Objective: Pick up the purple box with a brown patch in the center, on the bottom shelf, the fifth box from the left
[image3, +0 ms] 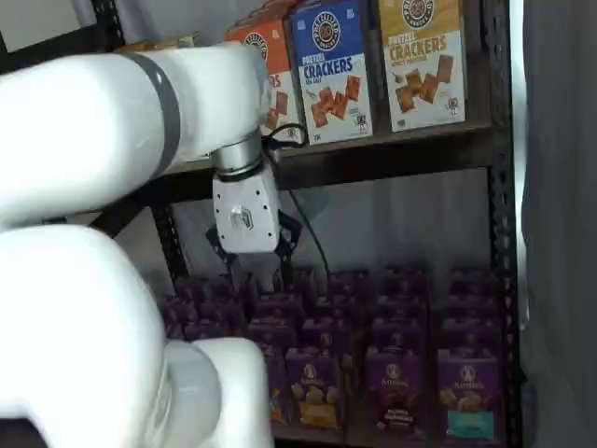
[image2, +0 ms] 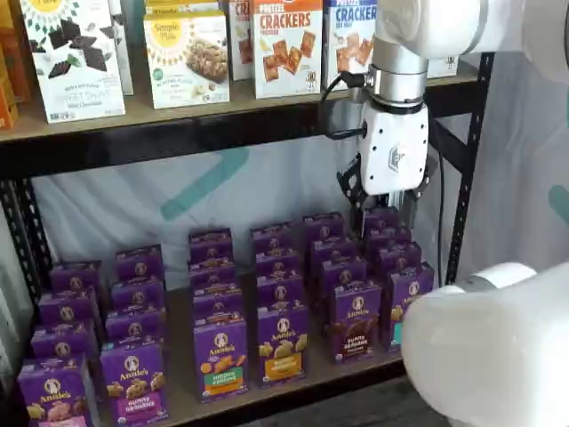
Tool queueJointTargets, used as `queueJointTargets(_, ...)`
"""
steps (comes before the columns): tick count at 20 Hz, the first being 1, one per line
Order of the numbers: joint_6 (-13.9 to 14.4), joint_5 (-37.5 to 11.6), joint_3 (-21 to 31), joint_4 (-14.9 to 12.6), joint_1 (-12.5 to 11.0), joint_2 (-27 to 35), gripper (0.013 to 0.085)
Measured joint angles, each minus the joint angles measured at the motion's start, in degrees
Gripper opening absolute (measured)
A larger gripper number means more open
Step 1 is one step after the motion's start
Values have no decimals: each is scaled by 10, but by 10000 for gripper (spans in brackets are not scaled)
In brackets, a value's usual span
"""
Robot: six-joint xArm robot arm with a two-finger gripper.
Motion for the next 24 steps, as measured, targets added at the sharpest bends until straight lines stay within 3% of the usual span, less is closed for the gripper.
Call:
queueJointTargets(2,21,-15,9,-30,17,-11,850)
queueJointTargets(6,29,-6,2,-46,21,2,850)
queueJointTargets(9,43,-3,2,-74,32,22,850)
queueJointTargets(14,36,-70,34,-66,19,41,850)
queueJointTargets(24,-3,-233,68,-49,-24,148,850)
